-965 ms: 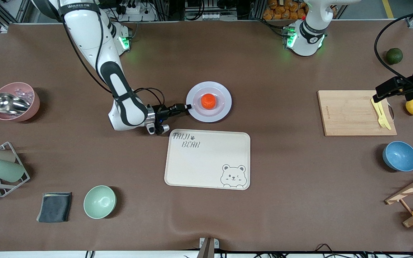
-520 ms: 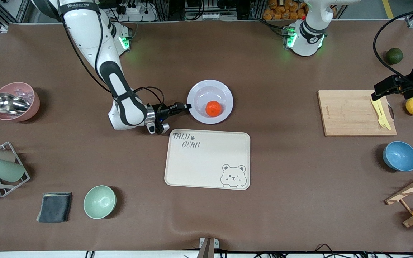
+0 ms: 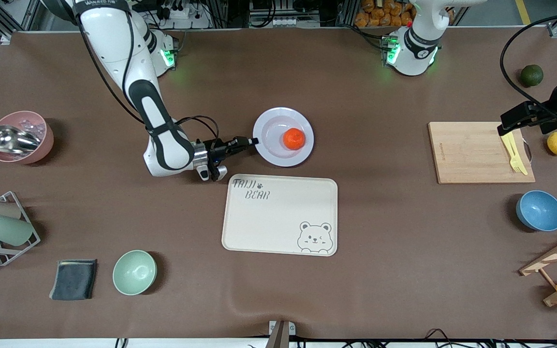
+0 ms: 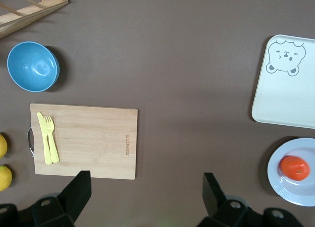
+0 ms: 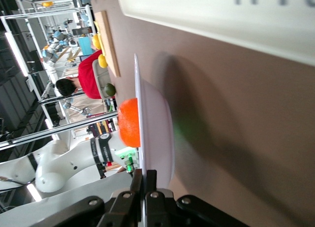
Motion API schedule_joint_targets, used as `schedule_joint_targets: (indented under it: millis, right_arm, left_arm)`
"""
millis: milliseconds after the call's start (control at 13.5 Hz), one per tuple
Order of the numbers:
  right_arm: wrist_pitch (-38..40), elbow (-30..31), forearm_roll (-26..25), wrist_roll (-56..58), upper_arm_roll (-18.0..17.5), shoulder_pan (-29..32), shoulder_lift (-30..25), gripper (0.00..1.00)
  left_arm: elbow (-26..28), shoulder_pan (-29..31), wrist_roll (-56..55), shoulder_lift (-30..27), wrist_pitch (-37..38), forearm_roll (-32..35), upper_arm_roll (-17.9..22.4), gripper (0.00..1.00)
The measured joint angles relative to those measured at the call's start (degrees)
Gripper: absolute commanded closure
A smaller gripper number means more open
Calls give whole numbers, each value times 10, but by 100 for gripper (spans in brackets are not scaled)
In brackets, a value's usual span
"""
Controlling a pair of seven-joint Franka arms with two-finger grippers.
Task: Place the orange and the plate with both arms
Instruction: 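Grip the plate rim with the right gripper and lift it slightly, then slide the plate with the right gripper onto the bear tray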
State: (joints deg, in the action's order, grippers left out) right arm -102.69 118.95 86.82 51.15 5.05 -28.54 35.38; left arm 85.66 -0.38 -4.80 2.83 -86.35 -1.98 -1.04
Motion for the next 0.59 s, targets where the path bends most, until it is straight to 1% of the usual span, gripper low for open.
schedule_joint_targets:
  millis: [148,371,594]
  right_arm:
    - [23,0,13,0,1,6,-6,100]
    - [30,-3,43,-4,2,12,-8,100]
    - [21,-33,62,-50,3,16,-8,100]
  left_arm:
    - [0,0,0,0,0,0,0,0]
    - [1,-4,0,0,-1,3,-4,0]
    - [4,-6,0,0,-5,5,-8,0]
